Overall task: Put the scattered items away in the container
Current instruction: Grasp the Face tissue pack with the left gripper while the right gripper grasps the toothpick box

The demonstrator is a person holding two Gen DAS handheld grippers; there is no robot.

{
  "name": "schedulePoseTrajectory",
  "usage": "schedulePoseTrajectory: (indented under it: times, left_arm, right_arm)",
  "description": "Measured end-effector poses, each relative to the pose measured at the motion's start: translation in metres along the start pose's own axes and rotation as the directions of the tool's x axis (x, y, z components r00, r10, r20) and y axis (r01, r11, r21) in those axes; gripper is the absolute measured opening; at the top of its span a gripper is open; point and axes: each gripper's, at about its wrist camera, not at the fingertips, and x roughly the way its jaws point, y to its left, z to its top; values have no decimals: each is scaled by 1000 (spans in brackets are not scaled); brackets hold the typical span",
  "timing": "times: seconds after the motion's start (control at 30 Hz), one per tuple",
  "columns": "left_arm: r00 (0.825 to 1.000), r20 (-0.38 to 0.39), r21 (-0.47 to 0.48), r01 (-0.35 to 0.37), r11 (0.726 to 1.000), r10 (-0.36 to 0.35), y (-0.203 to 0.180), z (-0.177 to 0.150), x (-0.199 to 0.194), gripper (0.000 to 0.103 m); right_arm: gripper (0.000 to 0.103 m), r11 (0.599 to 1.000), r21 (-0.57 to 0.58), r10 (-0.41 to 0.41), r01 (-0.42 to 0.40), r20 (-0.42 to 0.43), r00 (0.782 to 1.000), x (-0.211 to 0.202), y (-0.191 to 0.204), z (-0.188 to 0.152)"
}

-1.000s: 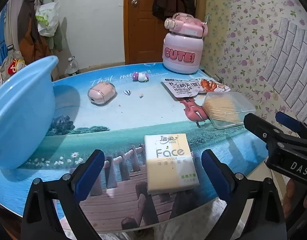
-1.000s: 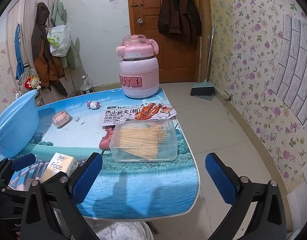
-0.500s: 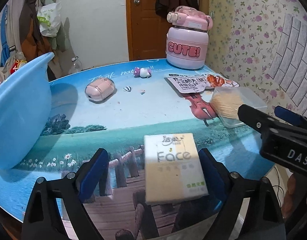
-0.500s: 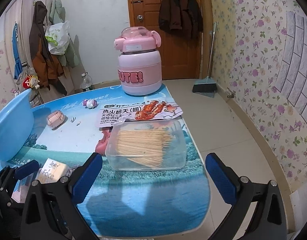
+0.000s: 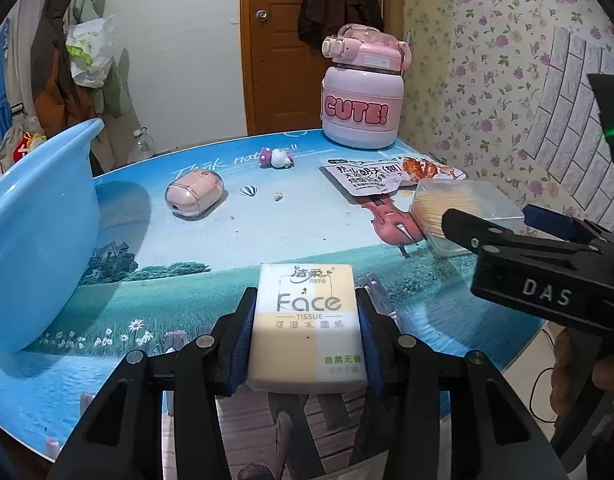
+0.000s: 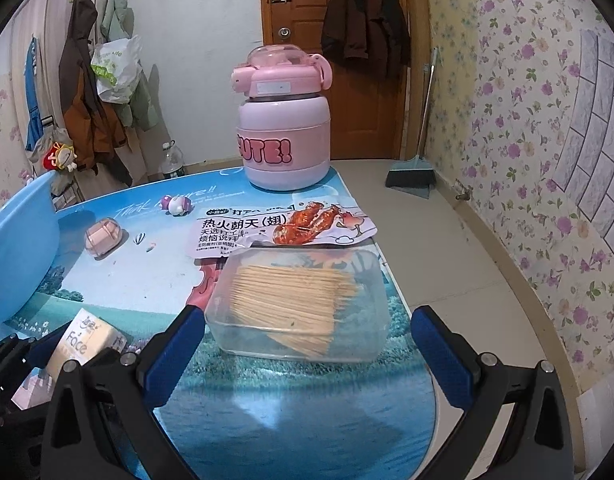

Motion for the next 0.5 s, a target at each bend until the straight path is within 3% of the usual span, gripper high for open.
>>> schedulePoseTrajectory:
  times: [0.5]
  left_arm:
    - [1000, -7, -26, 3, 1000, -3, 12, -1, -2, 44]
  right_arm:
    - [103, 999, 18, -38, 39, -19, 999, 8, 9, 10]
